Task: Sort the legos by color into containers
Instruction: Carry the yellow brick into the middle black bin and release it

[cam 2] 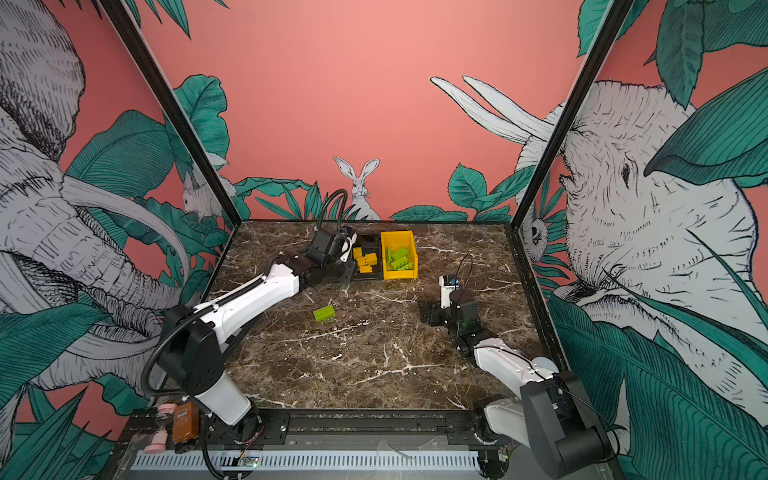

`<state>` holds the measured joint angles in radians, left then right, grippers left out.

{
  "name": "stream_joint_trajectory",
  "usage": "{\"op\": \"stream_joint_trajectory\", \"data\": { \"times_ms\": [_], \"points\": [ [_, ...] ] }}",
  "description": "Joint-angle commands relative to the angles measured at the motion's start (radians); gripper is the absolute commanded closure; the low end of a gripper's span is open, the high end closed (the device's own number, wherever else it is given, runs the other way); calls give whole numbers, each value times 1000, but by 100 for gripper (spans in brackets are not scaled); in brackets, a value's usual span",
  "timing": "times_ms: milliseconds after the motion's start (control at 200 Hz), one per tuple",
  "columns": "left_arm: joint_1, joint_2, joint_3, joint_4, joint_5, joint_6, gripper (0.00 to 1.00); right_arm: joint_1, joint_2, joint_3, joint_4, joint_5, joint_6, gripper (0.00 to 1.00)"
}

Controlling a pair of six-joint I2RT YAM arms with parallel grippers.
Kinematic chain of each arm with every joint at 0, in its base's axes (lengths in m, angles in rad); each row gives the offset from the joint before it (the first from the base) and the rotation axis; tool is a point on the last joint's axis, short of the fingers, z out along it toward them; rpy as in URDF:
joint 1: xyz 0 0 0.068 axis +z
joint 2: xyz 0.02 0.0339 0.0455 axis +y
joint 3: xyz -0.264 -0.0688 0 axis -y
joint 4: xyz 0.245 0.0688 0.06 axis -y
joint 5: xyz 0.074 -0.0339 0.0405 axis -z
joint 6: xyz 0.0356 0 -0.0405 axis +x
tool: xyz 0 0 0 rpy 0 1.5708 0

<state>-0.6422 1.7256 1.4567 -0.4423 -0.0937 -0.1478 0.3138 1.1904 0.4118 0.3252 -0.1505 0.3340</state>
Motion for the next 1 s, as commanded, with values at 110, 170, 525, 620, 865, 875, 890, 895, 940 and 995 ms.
{"op": "stream_joint_trajectory", "data": {
  "times_ms": [110,170,525,620,865,875,890,895,940,995],
  "points": [
    [29,276,323,-1,46,157,68,-1,-9,28,28,-5,5,12],
    [44,346,407,-3,61,160,67,-2,-11,28,27,-7,6,12],
    [111,550,596,-44,137,161,62,-2,-29,28,21,-3,7,11],
    [111,567,599,-39,145,166,57,-2,-29,27,22,-5,7,11],
    [116,587,681,-83,78,202,25,-1,-28,27,18,1,3,11],
    [116,582,683,-85,77,204,24,-2,-28,27,18,0,3,11],
    [117,576,684,-87,72,208,23,-2,-28,27,18,2,3,11],
    [117,573,683,-87,71,209,22,-2,-28,27,18,2,3,11],
    [117,547,679,-91,59,222,19,-2,-29,27,17,2,4,11],
    [118,505,667,-101,52,239,17,-2,-29,27,18,0,4,11]
  ]
}}
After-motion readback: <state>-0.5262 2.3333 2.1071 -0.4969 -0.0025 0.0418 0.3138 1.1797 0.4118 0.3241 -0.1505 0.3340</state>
